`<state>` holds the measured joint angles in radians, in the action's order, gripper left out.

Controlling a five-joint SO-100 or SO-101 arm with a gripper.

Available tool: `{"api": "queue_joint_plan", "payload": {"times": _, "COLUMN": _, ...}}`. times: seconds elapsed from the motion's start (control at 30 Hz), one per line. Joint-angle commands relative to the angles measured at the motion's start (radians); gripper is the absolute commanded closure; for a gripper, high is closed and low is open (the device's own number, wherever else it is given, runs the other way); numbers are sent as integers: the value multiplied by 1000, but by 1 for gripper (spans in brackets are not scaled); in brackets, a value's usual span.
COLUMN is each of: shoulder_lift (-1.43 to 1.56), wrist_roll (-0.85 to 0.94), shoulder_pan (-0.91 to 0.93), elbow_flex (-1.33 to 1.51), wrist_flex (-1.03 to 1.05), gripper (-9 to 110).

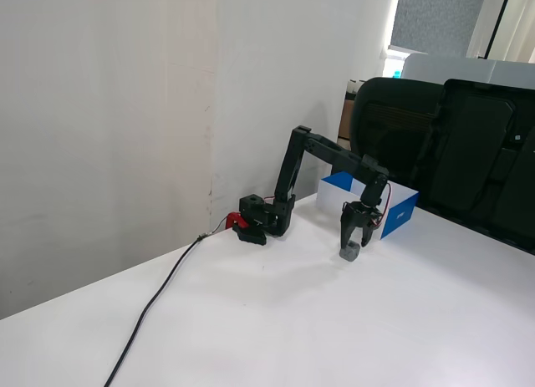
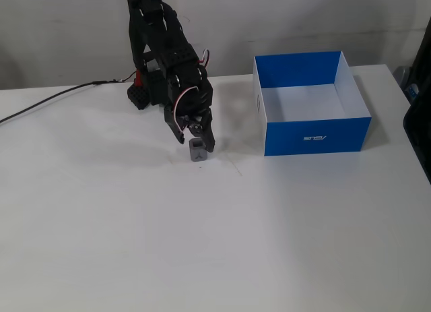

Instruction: Grasp the gray block and put it in the box.

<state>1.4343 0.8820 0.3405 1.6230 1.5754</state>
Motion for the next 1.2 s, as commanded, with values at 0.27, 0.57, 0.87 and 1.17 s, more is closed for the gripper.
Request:
{"api": "queue_joint_plan", "payload": {"times": 0.27, "shoulder_lift": 3, "wrist_roll": 8, "shoulder_pan": 18, "elbow_flex": -9, "wrist_flex": -15, "gripper": 72}}
{"api": "queue_joint_plan", "payload": {"times": 0.57, "shoulder_lift": -8, "wrist_roll": -5, "shoulder_pan": 43, "elbow_flex": -9, "wrist_flex": -18, "gripper": 72}}
{"api": "queue_joint_plan", "payload": {"times": 0.87, "shoulder_lift": -40, "wrist_roll": -5, "shoulder_pan": 43, "elbow_flex": 14, "wrist_flex": -57, "gripper": 72}}
{"api": "queue_joint_plan", "payload": {"times": 1.17, "shoulder_lift": -57, "wrist_roll": -6, "shoulder_pan": 38, "elbow_flex": 3, "wrist_flex": -63, "gripper": 94}}
